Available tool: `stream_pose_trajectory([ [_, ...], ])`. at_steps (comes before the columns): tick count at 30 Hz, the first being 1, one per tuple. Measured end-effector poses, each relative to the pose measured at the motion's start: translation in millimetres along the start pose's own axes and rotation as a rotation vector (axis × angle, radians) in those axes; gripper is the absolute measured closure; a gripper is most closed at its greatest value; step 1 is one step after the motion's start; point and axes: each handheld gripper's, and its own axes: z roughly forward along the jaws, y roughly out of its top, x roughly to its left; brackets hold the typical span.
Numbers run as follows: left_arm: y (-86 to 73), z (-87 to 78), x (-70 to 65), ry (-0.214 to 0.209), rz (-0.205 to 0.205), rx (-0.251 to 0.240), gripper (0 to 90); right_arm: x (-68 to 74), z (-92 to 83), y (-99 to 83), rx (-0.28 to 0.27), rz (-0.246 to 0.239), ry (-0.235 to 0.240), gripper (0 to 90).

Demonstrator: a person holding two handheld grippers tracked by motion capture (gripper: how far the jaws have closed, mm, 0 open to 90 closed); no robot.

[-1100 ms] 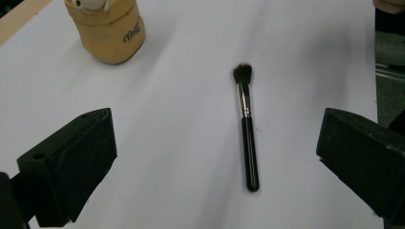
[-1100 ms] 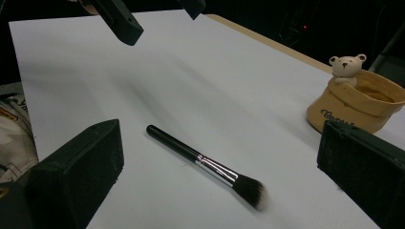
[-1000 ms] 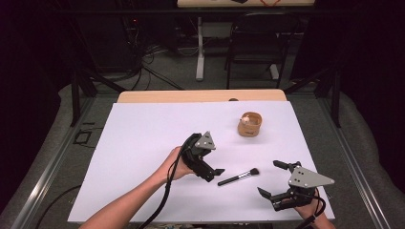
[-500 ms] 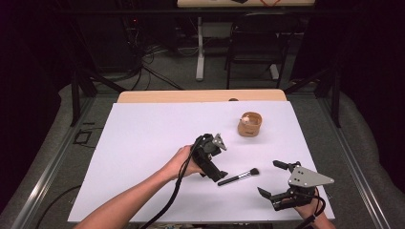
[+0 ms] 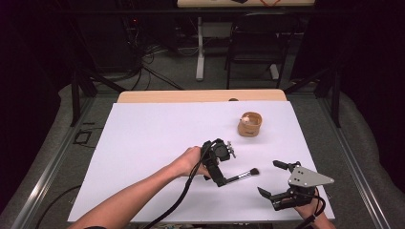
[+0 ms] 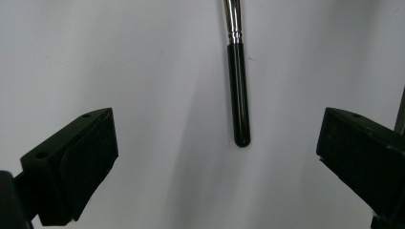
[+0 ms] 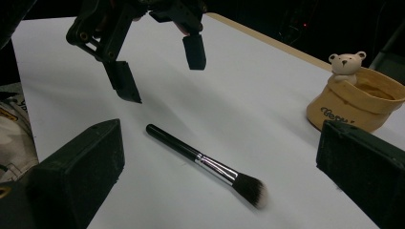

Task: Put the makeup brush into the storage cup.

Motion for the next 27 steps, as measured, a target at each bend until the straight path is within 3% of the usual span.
stream_pose_trajectory([
  [7, 7.5, 6.2, -2.0, 0.003, 0.028, 0.051, 4.5, -0.1, -0.2, -0.2, 0.000, -0.001, -0.001, 1.9],
  [16, 13.6, 15.1, -1.0, -0.007, 0.020, 0.066, 15.8, -0.5, 0.2, -0.4, 0.004, 0.000, -0.001, 2.0],
  [27, 15.3, 24.6, 0.2, -0.047, 0.013, 0.088, 37.1, -0.4, 0.1, -0.4, 0.006, 0.000, -0.001, 2.3],
])
